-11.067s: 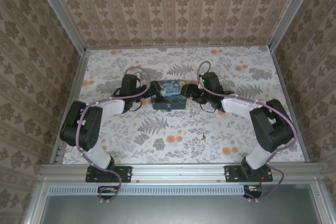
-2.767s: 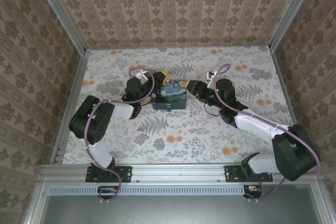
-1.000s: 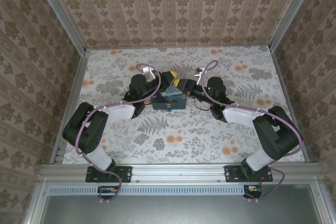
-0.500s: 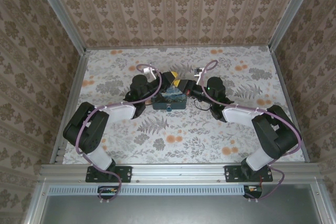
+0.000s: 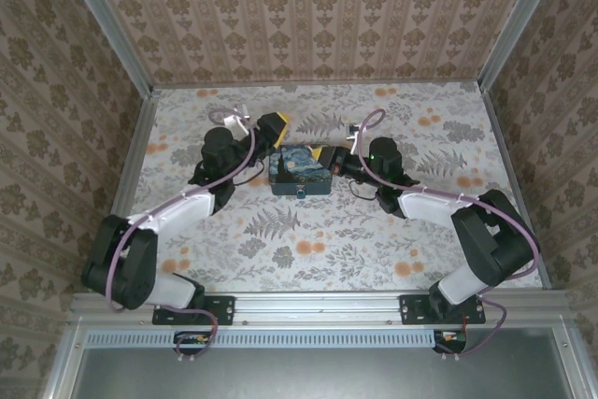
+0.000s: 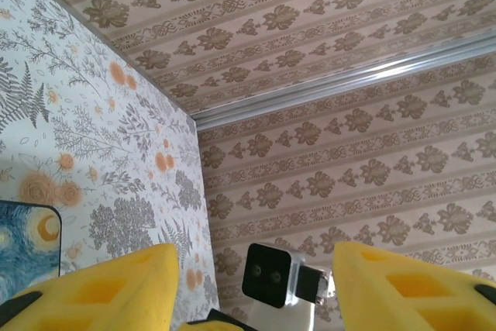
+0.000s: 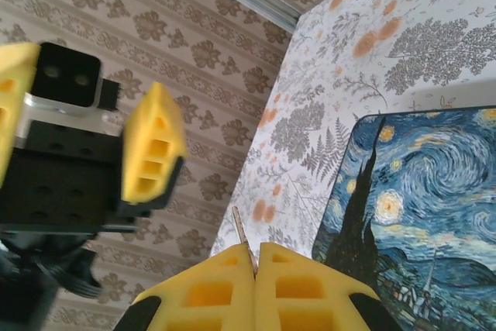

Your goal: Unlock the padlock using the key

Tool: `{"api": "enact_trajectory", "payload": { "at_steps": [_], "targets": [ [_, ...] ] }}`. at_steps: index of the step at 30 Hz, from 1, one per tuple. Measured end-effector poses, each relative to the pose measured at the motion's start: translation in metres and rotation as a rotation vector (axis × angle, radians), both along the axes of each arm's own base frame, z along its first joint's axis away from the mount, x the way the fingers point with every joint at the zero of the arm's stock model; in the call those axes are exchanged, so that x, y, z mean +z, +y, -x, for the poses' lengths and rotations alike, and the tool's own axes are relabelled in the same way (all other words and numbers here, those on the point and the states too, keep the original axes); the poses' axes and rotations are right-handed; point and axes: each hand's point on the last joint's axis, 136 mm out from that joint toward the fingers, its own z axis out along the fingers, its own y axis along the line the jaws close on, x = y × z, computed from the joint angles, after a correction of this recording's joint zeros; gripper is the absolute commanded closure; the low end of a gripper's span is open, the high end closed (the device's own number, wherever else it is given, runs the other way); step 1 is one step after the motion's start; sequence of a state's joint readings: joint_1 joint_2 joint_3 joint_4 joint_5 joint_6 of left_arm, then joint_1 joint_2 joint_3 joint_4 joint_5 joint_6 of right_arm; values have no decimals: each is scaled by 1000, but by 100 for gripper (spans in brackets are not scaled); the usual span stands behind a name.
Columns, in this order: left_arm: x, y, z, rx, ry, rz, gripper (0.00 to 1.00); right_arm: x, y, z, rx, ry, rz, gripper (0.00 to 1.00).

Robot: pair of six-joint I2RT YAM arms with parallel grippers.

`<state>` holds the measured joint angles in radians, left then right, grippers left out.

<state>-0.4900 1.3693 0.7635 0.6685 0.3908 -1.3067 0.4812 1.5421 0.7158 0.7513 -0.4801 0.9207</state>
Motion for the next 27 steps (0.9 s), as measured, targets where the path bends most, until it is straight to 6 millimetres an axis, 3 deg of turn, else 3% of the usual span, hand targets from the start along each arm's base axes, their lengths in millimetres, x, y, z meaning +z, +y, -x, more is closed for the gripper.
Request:
{"api": "enact_trajectory", "payload": {
  "at_steps": [5,10,16,27],
  "targets": [
    [0,1,7,-20,82,-88,45,-6,-3,11,13,-55,150,100],
    [-25,-2,19,-52,209,-150,49,-1,5,26,9,-201,358,100],
    [-45,-21,37,-119,333,-173,55,-3,16,39,-11,-388,595,100],
    [-57,-33,46,-134,433,-159,61,-2,16,41,-65,-569,820,100]
  ]
}}
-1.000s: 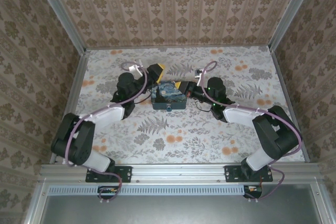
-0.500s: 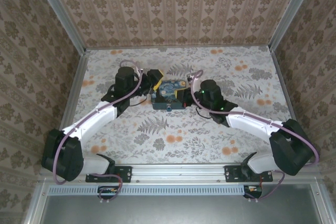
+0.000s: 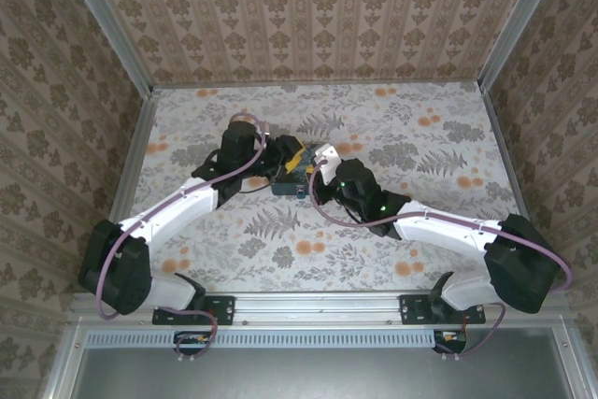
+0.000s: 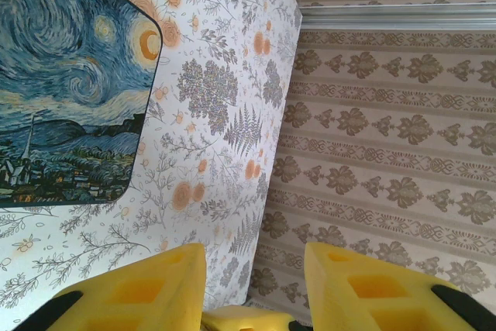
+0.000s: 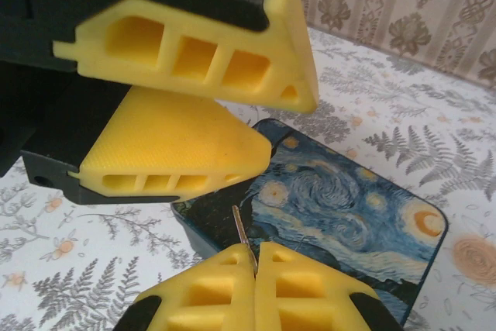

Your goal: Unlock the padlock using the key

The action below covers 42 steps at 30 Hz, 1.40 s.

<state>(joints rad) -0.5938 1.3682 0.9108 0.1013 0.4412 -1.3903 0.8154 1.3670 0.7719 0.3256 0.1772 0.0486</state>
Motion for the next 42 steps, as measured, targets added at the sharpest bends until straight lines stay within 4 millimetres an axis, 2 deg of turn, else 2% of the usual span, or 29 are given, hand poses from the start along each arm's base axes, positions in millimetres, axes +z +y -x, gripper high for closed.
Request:
{"api": "enact_trajectory", "payload": {
  "at_steps": [12,18,33,34,38,42],
  "targets": [
    [-16,-8,4,-4,44,-24,64,2,-2,-2,-9,-39,37,100],
    [-23,-12,5,-7,66,-29,73,2,-1,-1,-6,-39,38,100],
    [-24,-12,4,-3,70,-30,100,2,-1,-2,-14,-43,39,100],
    [-24,-12,3,-3,70,-30,100,1,-1,-2,-15,-43,39,95],
    [-23,-12,3,-3,68,-30,100,1,-2,-3,-23,-39,40,61],
    [-23,-9,-1,1,33,-47,100,3,-8,-3,-48,-20,29,42]
  ]
}}
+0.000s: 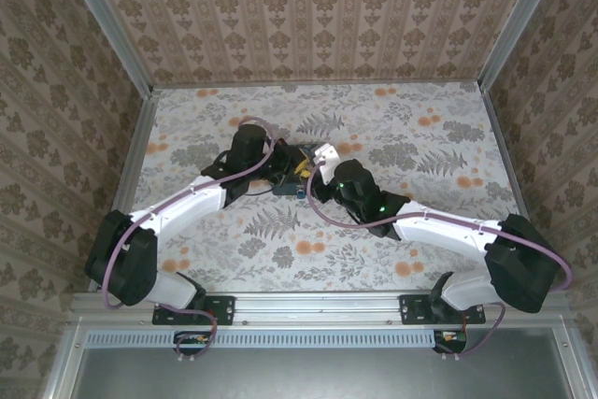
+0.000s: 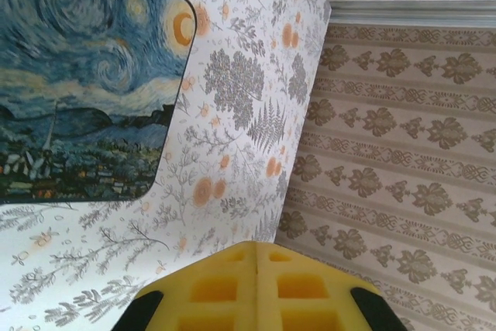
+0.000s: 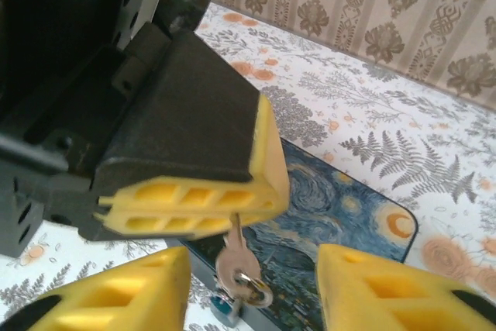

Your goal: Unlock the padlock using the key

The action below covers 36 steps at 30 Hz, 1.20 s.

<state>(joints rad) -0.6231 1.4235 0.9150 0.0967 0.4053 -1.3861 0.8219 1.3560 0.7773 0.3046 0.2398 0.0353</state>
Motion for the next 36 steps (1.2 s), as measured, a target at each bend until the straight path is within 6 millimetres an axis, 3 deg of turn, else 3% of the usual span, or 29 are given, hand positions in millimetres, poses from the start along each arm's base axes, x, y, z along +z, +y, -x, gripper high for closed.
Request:
{"api": "enact_trajectory", "payload": {
  "at_steps": [4,8,12,21,28,36],
  "targets": [
    [9,15,-11,24,-104,-38,100,22,-21,-3,-62,13,-103,37],
    [30,35,-24,42,-279,-79,100,44,-58,-16,-149,59,-299,35],
    [50,44,-28,23,-468,-123,100,41,-76,-29,-184,181,-499,34],
    [83,50,-27,9,-747,-134,100,31,-38,-39,-54,438,-848,35],
    [84,50,-29,58,-814,-64,100,25,-18,-49,10,545,-1019,37],
    [74,43,-40,127,-782,24,100,41,-9,-53,69,550,-1115,46]
  ]
}}
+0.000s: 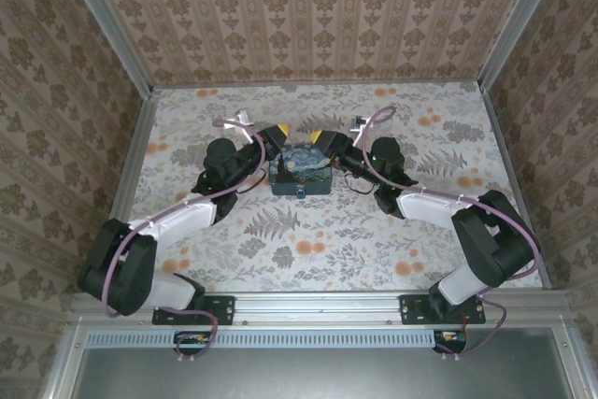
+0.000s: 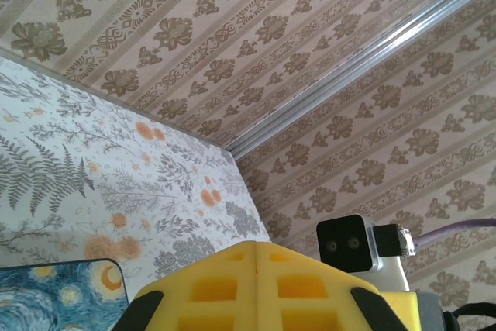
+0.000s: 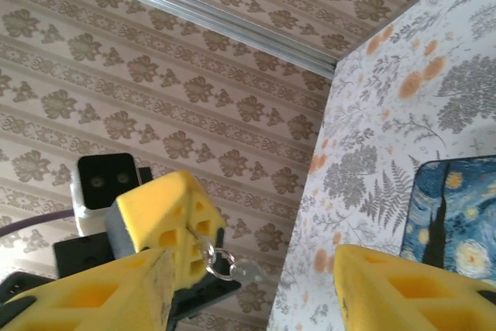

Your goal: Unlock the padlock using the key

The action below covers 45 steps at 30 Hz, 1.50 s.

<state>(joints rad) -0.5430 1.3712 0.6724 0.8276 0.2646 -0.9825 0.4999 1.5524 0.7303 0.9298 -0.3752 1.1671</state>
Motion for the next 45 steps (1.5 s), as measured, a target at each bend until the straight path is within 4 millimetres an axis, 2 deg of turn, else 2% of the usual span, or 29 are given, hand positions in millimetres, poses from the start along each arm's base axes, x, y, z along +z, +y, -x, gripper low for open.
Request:
{"api": "enact_trajectory", "payload": {
  "at_steps": [5,15,22,37,45],
  "targets": [
    [-3,-3,-5,7,16,50,100,4,7,-3,10,1,-22,53],
    [-2,-9,-3,-3,34,86,100,4,21,-9,36,-4,-44,60],
    [-14,-12,-6,-4,65,78,100,1,28,-7,63,4,-45,64],
    [-20,-16,-6,-12,87,81,100,-8,35,-5,94,16,-38,65],
    [-20,-16,-6,-11,87,81,100,-8,36,-6,100,20,-50,69]
  ]
}}
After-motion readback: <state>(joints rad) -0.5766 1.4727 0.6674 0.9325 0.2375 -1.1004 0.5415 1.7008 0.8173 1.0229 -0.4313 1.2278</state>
